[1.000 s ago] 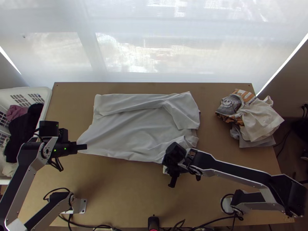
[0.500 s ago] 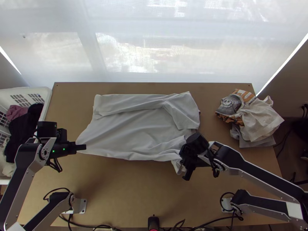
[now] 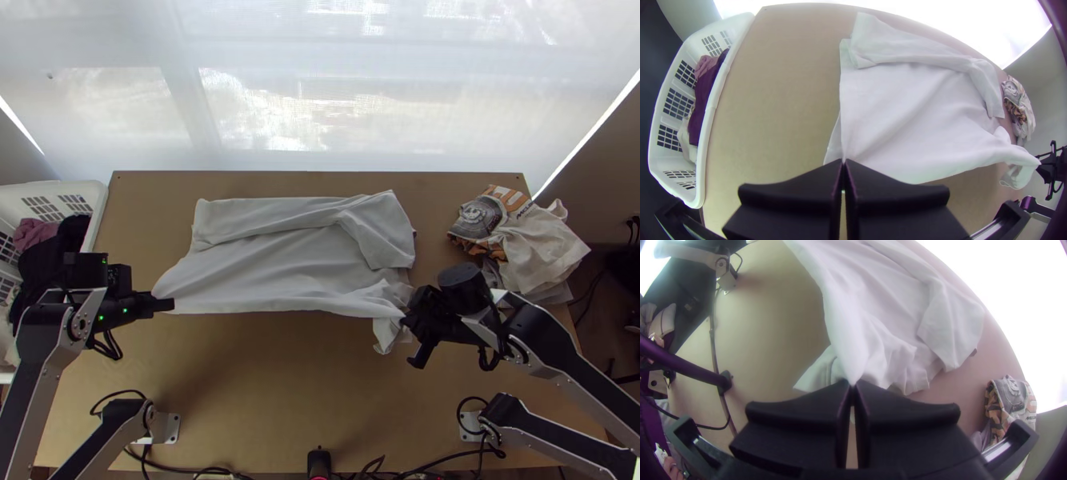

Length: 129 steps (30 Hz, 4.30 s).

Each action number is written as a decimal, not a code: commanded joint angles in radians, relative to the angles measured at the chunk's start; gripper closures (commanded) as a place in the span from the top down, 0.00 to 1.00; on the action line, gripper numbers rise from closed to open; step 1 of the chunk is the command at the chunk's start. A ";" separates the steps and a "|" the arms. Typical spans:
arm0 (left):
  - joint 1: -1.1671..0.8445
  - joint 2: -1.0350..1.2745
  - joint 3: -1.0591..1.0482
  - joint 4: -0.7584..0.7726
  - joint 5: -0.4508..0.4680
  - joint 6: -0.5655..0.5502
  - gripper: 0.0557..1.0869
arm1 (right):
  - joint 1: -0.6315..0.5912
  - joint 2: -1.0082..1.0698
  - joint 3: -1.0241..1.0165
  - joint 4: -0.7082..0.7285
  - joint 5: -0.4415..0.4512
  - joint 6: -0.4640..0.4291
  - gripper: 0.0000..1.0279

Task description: Fold the t-shirt

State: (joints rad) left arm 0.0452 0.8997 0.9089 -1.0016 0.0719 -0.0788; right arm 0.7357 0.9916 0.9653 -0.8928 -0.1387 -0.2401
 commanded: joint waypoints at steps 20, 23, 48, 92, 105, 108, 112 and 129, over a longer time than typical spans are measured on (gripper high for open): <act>-0.002 -0.234 0.013 -0.163 0.037 0.040 0.03 | 0.047 -0.153 0.286 -0.405 -0.001 -0.010 0.03; -0.002 -0.242 0.016 -0.169 0.042 0.037 0.03 | 0.070 -0.137 0.339 -0.439 -0.001 0.007 0.03; 0.013 0.074 0.137 0.043 0.034 0.067 0.03 | -0.211 0.167 0.289 -0.136 -0.025 -0.306 0.03; -0.002 0.881 0.622 0.262 -0.034 0.030 0.03 | -0.513 1.138 0.986 0.023 -0.159 -0.412 0.03; -0.041 1.002 0.667 0.274 -0.035 0.030 0.03 | -0.544 1.277 1.035 0.014 -0.153 -0.407 0.03; -0.053 1.024 0.665 0.268 -0.035 0.030 0.03 | -0.544 1.294 1.024 0.006 -0.150 -0.403 0.03; -0.068 1.041 0.671 0.267 -0.034 0.030 0.10 | -0.544 1.305 1.012 0.006 -0.148 -0.396 0.03; -0.061 0.903 0.716 0.074 -0.034 0.002 0.77 | -0.501 1.096 1.040 0.002 -0.157 -0.283 0.96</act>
State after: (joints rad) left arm -0.0284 1.8702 1.6131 -0.8181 0.0372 -0.0582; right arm 0.1963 2.1914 1.9907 -0.8906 -0.2886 -0.5682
